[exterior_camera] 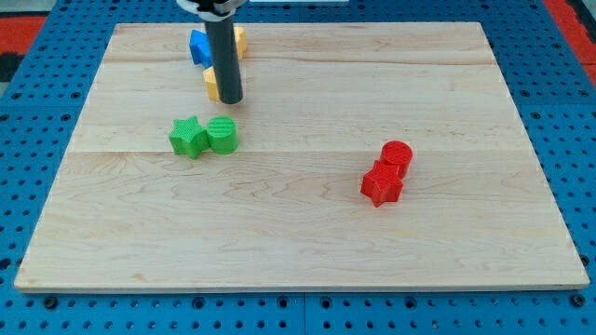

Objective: Push the yellow hexagon to the bottom of the blue cube

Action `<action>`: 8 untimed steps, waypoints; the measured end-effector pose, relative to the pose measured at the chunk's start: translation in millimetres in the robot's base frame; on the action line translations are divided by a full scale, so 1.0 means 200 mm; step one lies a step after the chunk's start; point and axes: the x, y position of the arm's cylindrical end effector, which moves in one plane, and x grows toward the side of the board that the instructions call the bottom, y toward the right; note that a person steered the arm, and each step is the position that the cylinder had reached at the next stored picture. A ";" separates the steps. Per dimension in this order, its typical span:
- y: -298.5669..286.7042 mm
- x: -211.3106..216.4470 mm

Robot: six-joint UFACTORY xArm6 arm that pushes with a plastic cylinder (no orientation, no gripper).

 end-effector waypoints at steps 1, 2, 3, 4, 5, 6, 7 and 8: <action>-0.01 0.01; 0.14 0.01; 0.13 -0.02; -0.10 -0.03; -0.13 -0.08; -0.14 -0.16; -0.14 -0.18; -0.15 -0.17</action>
